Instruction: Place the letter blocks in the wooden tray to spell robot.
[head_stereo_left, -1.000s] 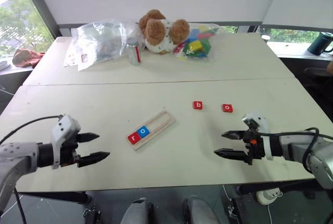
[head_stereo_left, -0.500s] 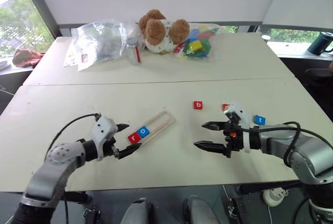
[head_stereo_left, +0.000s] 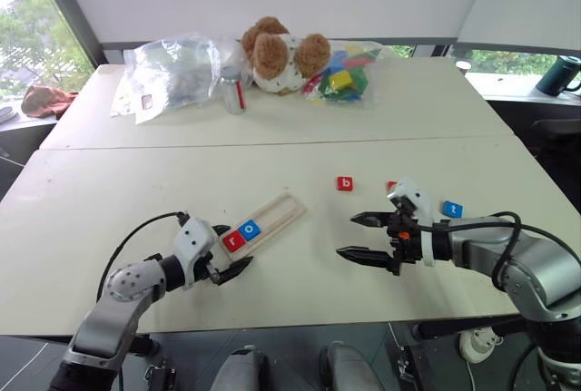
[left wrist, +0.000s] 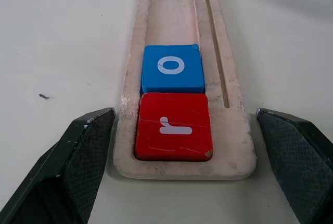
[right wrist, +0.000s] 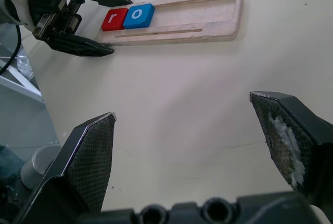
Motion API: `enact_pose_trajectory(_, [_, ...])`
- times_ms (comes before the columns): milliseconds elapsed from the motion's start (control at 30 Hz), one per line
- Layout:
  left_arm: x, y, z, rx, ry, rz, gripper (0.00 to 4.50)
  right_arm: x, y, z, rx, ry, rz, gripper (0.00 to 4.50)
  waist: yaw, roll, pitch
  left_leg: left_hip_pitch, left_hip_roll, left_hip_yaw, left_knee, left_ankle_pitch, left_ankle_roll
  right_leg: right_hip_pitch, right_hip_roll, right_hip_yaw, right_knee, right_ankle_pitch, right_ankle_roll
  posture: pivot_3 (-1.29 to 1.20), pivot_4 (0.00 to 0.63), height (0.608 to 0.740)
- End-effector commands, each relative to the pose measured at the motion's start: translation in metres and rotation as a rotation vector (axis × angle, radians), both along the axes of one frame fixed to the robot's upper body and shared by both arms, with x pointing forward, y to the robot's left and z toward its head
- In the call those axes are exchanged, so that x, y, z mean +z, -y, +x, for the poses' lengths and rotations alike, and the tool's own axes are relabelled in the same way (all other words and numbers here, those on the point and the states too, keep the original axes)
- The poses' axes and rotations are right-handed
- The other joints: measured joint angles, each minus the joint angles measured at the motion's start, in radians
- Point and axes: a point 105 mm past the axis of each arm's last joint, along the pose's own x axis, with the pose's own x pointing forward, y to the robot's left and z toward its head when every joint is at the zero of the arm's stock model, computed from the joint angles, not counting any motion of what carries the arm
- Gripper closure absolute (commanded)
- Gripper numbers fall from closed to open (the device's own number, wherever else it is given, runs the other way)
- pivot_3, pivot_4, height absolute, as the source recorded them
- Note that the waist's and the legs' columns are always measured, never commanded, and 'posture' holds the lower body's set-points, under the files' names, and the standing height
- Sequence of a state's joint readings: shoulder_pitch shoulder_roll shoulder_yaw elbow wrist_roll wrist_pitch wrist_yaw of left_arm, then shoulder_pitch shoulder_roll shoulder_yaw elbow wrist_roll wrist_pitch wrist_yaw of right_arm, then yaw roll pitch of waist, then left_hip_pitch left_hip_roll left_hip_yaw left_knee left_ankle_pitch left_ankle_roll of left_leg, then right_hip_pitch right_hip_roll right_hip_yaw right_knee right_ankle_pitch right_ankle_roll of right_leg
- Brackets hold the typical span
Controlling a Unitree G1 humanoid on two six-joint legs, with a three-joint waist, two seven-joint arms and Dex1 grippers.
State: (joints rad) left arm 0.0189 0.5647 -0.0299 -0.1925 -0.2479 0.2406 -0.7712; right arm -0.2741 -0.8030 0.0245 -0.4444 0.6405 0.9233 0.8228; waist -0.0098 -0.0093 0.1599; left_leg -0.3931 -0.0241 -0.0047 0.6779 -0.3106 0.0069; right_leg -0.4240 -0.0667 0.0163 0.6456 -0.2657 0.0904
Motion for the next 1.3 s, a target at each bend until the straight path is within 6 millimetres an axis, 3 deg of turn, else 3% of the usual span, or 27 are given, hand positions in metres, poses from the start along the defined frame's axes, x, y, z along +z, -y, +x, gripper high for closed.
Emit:
enact_pose_trajectory(33, [-0.017,-0.002,0.0,0.004,-0.045,0.026,0.0,0.008,-0.001,0.0,0.001,0.041,0.018,0.04,0.001,0.001,0.0,0.0,0.0,0.0,0.0,0.0,0.0,0.0,0.0,0.0,0.0,0.0,0.0,0.0,0.15,0.74])
enact_pose_trajectory(200, [-0.022,-0.001,0.002,0.001,-0.054,0.01,0.0,0.008,0.001,0.0,-0.009,0.04,0.018,0.04,0.006,0.004,-0.003,0.002,0.0,0.0,0.001,0.0,0.0,0.003,0.0,0.0,0.0,0.0,0.0,0.0,0.15,0.74])
enact_pose_trajectory(300, [-0.024,-0.002,0.001,-0.003,-0.056,0.003,1.27,0.008,0.003,0.0,-0.018,0.043,0.013,0.0,0.007,0.004,-0.003,0.002,0.0,0.0,0.002,0.0,0.0,0.004,0.0,0.0,0.0,0.0,0.0,0.0,0.15,0.74])
enact_pose_trajectory(333, [-0.025,-0.001,0.001,-0.005,-0.055,0.002,1.39,0.008,0.003,0.0,-0.02,0.044,0.012,0.0,0.007,0.005,-0.003,0.002,0.0,0.0,0.002,0.0,0.0,0.004,0.0,0.0,0.0,0.0,0.0,0.0,0.15,0.74])
enact_pose_trajectory(533, [-0.017,-0.001,0.004,-0.064,-0.025,0.017,1.39,0.009,0.008,0.001,-0.049,0.046,0.012,0.0,0.01,0.006,-0.004,0.002,0.0,0.0,0.002,0.0,0.0,0.004,0.0,0.0,0.0,0.0,0.0,0.0,0.15,0.74])
enact_pose_trajectory(700, [0.005,0.021,0.011,-0.336,0.024,0.077,1.39,0.012,0.028,0.016,-0.169,0.091,0.01,0.0,0.023,0.006,-0.004,0.001,0.0,0.0,0.002,0.0,0.0,0.003,0.0,0.0,0.0,0.0,0.0,0.0,0.15,0.74])
enact_pose_trajectory(800, [0.01,0.033,0.016,-0.494,0.012,0.103,1.39,0.014,0.047,0.036,-0.3,0.196,-0.035,0.0,0.022,0.006,-0.004,0.0,-0.001,0.0,0.003,0.0,0.0,0.003,0.0,-0.001,-0.001,0.0,0.0,0.0,0.15,0.74])
enact_pose_trajectory(900, [0.014,0.046,0.025,-0.614,0.011,0.119,1.39,0.013,0.063,0.044,-0.393,0.252,-0.071,0.0,0.022,0.006,-0.004,-0.001,-0.001,0.0,0.003,0.0,0.001,0.001,0.0,-0.001,-0.001,0.0,0.0,0.0,0.15,0.74])
enact_pose_trajectory(1167, [0.017,0.073,0.058,-0.694,0.036,0.118,1.39,0.004,0.069,0.037,-0.481,0.255,-0.078,0.0,0.018,0.006,-0.004,-0.006,-0.001,0.001,0.005,0.0,0.001,-0.003,0.004,-0.001,0.001,0.0,0.001,0.0,0.15,0.74])
enact_pose_trajectory(1300, [0.014,0.078,0.061,-0.718,0.029,0.111,1.39,0.003,0.068,0.035,-0.505,0.259,-0.077,0.0,0.018,0.005,-0.004,-0.005,-0.001,0.001,0.006,0.0,0.002,-0.003,0.005,-0.001,0.002,0.0,0.001,0.0,0.15,0.74])
